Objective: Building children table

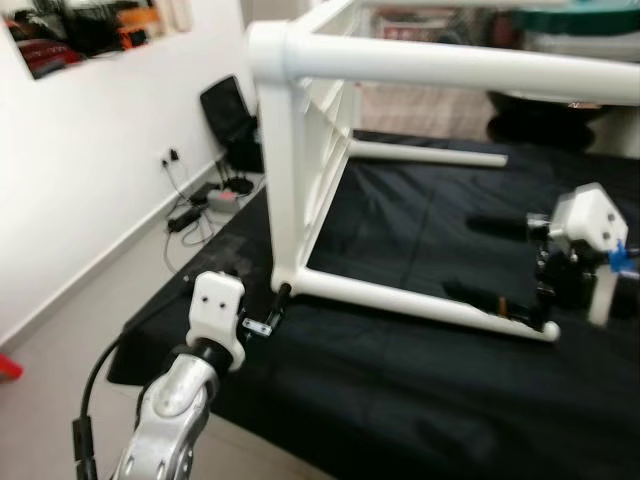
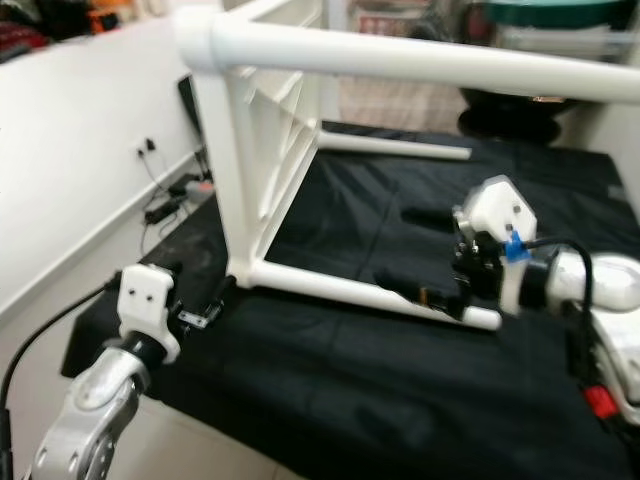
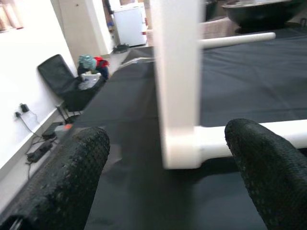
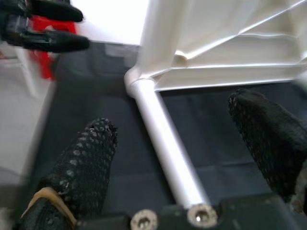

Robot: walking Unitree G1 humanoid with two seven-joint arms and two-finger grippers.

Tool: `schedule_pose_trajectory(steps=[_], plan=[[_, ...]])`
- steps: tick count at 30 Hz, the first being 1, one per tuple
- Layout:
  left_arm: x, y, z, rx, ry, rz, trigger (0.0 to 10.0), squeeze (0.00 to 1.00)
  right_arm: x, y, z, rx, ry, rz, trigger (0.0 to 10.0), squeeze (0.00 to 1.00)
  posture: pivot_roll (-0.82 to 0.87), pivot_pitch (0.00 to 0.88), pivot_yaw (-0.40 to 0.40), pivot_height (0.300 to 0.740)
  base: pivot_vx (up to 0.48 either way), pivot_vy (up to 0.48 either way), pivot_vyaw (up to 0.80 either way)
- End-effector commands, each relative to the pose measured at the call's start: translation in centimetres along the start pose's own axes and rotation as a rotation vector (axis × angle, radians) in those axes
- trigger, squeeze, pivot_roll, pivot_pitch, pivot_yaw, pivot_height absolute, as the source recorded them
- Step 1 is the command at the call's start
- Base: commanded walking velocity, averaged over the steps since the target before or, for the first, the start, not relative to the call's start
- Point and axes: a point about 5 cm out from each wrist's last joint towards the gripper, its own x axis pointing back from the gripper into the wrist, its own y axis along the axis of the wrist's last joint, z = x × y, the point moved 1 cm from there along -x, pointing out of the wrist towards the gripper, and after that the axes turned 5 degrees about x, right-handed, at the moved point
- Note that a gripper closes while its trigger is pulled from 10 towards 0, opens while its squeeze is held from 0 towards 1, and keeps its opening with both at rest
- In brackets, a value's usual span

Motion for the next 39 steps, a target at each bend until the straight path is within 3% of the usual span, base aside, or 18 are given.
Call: schedule_pose_trajectory(steps=[1,4,5,9,14,19,22,27,28,29,31,36,39], plan=[[0.1,-0.3,0.1,0.002,-0.007,0.017,10.0,0.0,1.4,2.3,-0.1,0.032,0.028,-0.077,10.0,0.0,-0.04,0.047,0.007,0.74,0.0,0.0,0.0],[0.0,-0.3,0.2,-0.002,-0.024,0.018,10.0,0.0,3.2,5.0,-1.1,0.069,-0.06,-0.206,10.0,0.0,-0.05,0.048,0.023,0.74,0.0,0.0,0.0],[0.0,-0.3,0.2,-0.002,-0.024,0.018,10.0,0.0,3.2,5.0,-1.1,0.069,-0.06,-0.206,10.0,0.0,-0.05,0.048,0.023,0.74,0.0,0.0,0.0],[-0.5,-0.2,0.2,-0.004,-0.042,0.013,10.0,0.0,5.4,7.7,-3.0,0.171,-0.278,-0.297,10.0,0.0,-0.06,0.044,0.043,0.74,0.0,0.0,0.0],[-0.8,-0.1,0.0,-0.008,-0.06,0.008,10.0,0.0,6.6,8.0,-4.1,0.271,-0.413,-0.196,10.0,0.0,-0.07,0.04,0.057,0.74,0.0,0.0,0.0],[-1.3,0.0,0.1,-0.009,-0.071,0.004,10.0,0.0,9.4,9.6,-4.5,0.368,-0.55,-0.124,10.0,0.0,-0.09,0.036,0.074,0.74,0.0,0.0,0.0],[-1.5,0.1,0.1,-0.008,-0.075,0.0,10.0,0.0,10.2,10.2,-5.0,0.422,-0.634,-0.097,10.0,0.0,-0.09,0.037,0.075,0.74,0.0,0.0,0.0],[-1.8,0.2,0.2,-0.003,-0.075,-0.009,10.0,0.0,10.2,9.9,-5.6,0.501,-0.696,0.017,10.0,0.0,-0.1,0.038,0.074,0.74,0.0,0.0,0.0],[-1.9,0.3,0.2,0.0,-0.074,-0.012,10.0,0.0,10.1,9.6,-5.7,0.525,-0.697,0.064,10.0,0.0,-0.1,0.038,0.074,0.74,0.0,0.0,0.0],[-1.9,0.3,0.2,0.005,-0.07,-0.017,10.0,0.0,9.7,9.0,-6.3,0.607,-0.712,0.179,10.0,0.0,-0.1,0.039,0.07,0.74,0.0,0.0,0.0],[-1.9,0.3,0.2,0.005,-0.07,-0.017,10.0,0.0,9.7,9.0,-6.3,0.607,-0.712,0.179,10.0,0.0,-0.1,0.039,0.07,0.74,0.0,0.0,0.0],[-1.9,0.3,0.0,0.016,-0.065,-0.024,10.0,0.0,8.7,7.9,-8.0,0.762,-0.764,0.388,10.0,0.0,-0.1,0.037,0.058,0.74,0.0,0.0,0.0],[-1.9,0.5,-0.1,0.022,-0.054,-0.033,10.0,0.0,8.7,7.8,-9.1,0.778,-0.821,0.406,10.0,0.0,-0.08,0.038,0.039,0.74,0.0,0.0,0.0]])
